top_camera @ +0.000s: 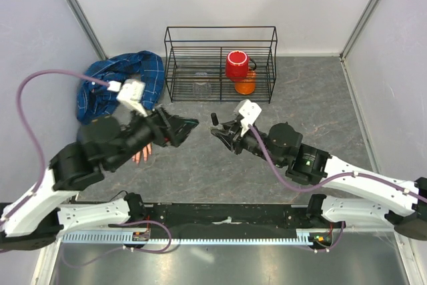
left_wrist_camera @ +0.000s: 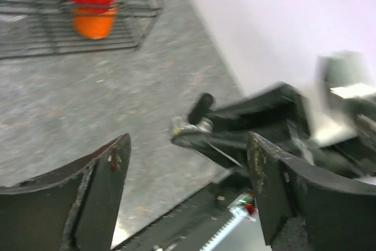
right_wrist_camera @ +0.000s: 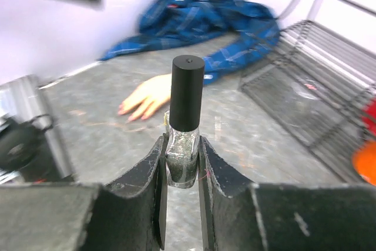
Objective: Paint the nails
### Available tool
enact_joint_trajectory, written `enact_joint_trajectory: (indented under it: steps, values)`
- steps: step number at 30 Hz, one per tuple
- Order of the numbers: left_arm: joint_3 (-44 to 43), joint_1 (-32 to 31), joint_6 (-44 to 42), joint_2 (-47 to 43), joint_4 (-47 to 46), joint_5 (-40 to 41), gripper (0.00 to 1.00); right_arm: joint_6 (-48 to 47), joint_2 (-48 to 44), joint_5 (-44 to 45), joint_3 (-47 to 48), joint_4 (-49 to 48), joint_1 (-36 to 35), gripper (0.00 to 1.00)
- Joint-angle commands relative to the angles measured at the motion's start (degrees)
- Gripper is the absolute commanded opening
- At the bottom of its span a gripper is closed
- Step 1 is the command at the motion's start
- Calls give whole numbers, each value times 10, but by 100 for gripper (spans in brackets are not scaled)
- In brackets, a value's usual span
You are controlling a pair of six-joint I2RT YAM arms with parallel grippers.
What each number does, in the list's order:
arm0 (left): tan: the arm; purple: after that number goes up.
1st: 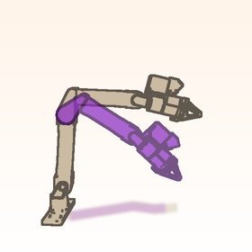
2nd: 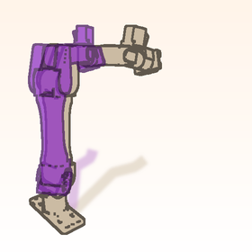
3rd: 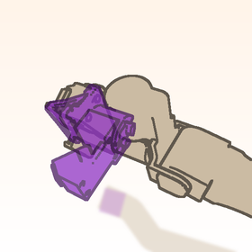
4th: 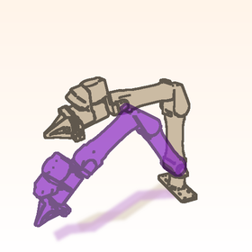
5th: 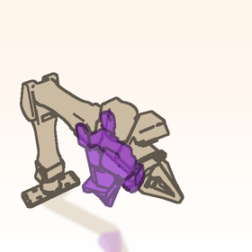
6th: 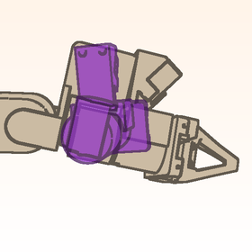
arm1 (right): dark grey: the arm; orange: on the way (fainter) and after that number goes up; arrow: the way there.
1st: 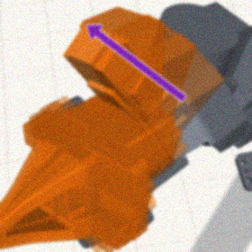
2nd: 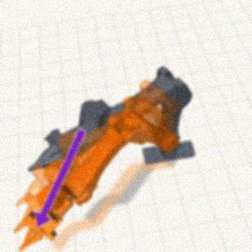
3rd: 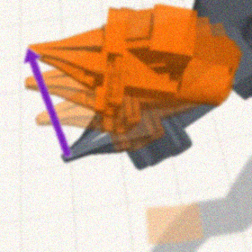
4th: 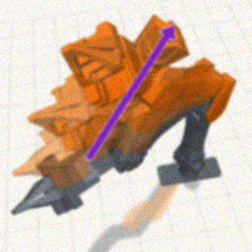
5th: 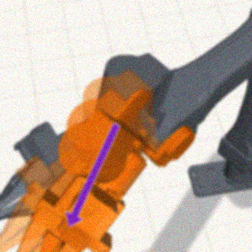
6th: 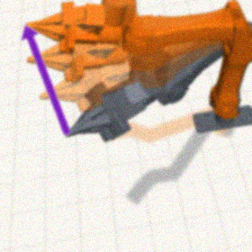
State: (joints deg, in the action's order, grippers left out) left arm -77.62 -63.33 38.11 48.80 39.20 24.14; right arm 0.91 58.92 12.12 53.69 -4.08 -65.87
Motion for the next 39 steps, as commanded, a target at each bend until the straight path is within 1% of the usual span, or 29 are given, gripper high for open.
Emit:
enact_joint_trajectory:
  steps: [1, 2, 3, 4, 5, 6, 8, 9, 10, 16, 18, 21, 25, 28, 31, 32, 34, 35, 36, 37, 38, 39]
  values:
    - [34, 3, -55, -67, -68, -117, 86, 37, -41, -185, -24, -24, 35, 0]
    - [41, 3, -65, -77, -82, -142, 86, 60, -46, -248, -26, -24, 42, 0]
    - [52, 3, -82, -84, -88, -187, 86, 71, -51, -284, -25, -24, 62, 0]
    - [56, 3, -88, -93, -93, -201, 86, 85, -55, -319, -25, -25, 71, 0]
    - [61, 3, -93, -96, -95, -211, 85, 96, -57, -379, -27, -30, 78, 0]
    - [73, 3, -102, -99, -98, -224, 85, 120, -65, -394, -30, -43, 81, 0]
    - [90, 3, -114, -112, -119, -239, 83, 138, -74, -412, -41, -59, 82, 0]
    - [105, 3, -126, -114, -132, -273, 81, 158, -78, -422, -44, -72, 84, 0]
    - [110, 3, -130, -115, -150, -286, 80, 167, -81, -427, -46, -79, 85, 0]
    - [94, 3, -138, -63, -173, -352, 74, 233, -75, -517, -54, -146, 88, 0]
    - [89, 3, -139, -49, -184, -377, 70, 234, -76, -523, -54, -144, 89, 0]
    - [90, 2, -138, -41, -199, -402, 69, 228, -85, -518, -54, -137, 96, 0]
    - [87, 4, -138, -17, -203, -417, 69, 228, -89, -528, -57, -142, 104, 0]
    - [90, 6, -139, -4, -231, -446, 65, 219, -84, -544, -51, -132, 112, 0]
    - [81, 7, -140, 7, -235, -451, 54, 213, -84, -554, -50, -131, 122, 0]
    - [78, 8, -140, 9, -236, -453, 45, 217, -84, -556, -51, -138, 123, 0]
    - [75, 9, -140, 12, -235, -451, 35, 216, -82, -556, -49, -138, 123, 0]
    - [71, 10, -143, 16, -235, -451, 21, 214, -83, -553, -49, -130, 123, 0]
    - [67, 9, -146, 18, -231, -450, 16, 205, -84, -534, -48, -122, 123, 0]
    - [60, 10, -148, 25, -207, -443, 4, 201, -85, -519, -46, -112, 123, 0]
    - [41, 9, -154, 38, -190, -411, 2, 195, -86, -502, -43, -93, 123, 0]
    - [34, 10, -155, 44, -173, -388, 2, 180, -86, -454, -41, -82, 123, 0]
